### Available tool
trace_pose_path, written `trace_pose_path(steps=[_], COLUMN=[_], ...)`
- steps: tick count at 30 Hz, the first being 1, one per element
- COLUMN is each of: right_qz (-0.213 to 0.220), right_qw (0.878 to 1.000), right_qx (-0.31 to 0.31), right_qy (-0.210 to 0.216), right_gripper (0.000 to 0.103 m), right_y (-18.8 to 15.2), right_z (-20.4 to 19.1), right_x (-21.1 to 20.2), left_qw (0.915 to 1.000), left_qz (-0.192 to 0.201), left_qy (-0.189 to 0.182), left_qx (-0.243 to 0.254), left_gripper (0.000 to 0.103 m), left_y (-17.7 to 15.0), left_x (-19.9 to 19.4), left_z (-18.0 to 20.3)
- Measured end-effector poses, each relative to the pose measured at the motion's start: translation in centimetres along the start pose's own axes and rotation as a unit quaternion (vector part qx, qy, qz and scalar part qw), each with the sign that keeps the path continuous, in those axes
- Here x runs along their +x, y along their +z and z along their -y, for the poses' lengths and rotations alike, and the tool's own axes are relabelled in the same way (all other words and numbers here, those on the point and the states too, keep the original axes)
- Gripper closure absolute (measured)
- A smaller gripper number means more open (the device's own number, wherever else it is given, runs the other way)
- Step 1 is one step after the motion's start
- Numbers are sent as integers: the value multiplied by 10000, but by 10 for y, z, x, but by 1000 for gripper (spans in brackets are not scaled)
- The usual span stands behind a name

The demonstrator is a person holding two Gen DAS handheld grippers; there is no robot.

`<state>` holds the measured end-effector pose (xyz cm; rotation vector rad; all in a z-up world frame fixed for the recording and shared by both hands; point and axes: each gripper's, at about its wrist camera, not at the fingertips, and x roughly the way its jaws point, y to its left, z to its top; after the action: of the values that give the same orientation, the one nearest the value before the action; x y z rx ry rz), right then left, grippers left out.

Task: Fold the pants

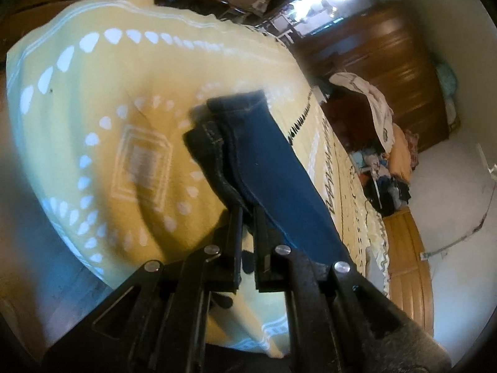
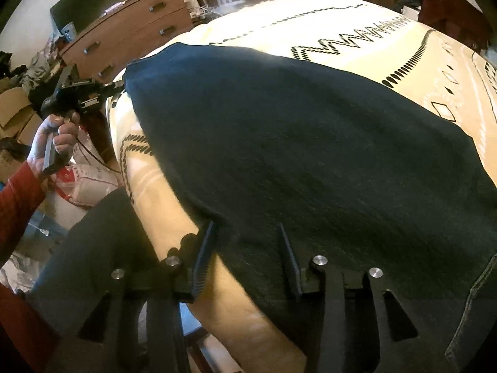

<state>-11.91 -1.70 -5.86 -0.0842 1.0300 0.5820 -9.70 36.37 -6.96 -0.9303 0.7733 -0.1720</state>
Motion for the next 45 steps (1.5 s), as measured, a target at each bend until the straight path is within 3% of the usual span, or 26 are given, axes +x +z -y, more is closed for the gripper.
trace_pose_path(steps=[3,9,13,15,17,19,25,28,33,34,36,37,39,45], right_qz=[-2,-59,-132,-177,-198,-193,-124,-114,-76,-67,-50,-38,-12,79], right_qw=[10000,9999,9997,9995,9993,9994,9996,9996,9997,9997,9998,9998,9999,9999], right_qx=[-10,-93,-167,-231,-249,-234,-179,-174,-157,-163,-178,-180,-114,-121], right_qy=[15,38,152,158,170,165,158,172,178,171,121,87,26,-33], right_gripper=[50,37,28,26,23,23,23,23,23,23,25,28,32,32], right_y=[-1,2,5,6,7,8,6,7,7,7,7,7,8,14], right_z=[-5,-11,-12,-14,-14,-14,-14,-13,-13,-13,-13,-13,-11,-13], right_x=[0,5,8,9,11,11,11,10,10,9,8,7,4,-6], left_qw=[10000,9983,9940,9930,9924,9935,9993,9994,9982,9978,9967,9958,9947,9934], left_qz=[-16,191,334,407,420,412,308,320,600,658,718,716,702,687], left_qy=[-25,-467,-854,-915,-984,-896,-192,36,50,119,305,419,534,736], left_qx=[-51,-306,-599,-626,-615,-567,34,94,-34,21,209,382,522,556], left_gripper=[97,92,72,63,46,39,41,43,47,49,67,83,84,82], left_y=[1,-4,-12,-14,-13,-11,1,1,1,4,8,10,12,12], left_x=[3,-3,-13,-17,-16,-12,6,16,17,17,17,19,23,33], left_z=[-3,-15,-30,-30,-24,-18,16,20,11,13,21,26,29,19])
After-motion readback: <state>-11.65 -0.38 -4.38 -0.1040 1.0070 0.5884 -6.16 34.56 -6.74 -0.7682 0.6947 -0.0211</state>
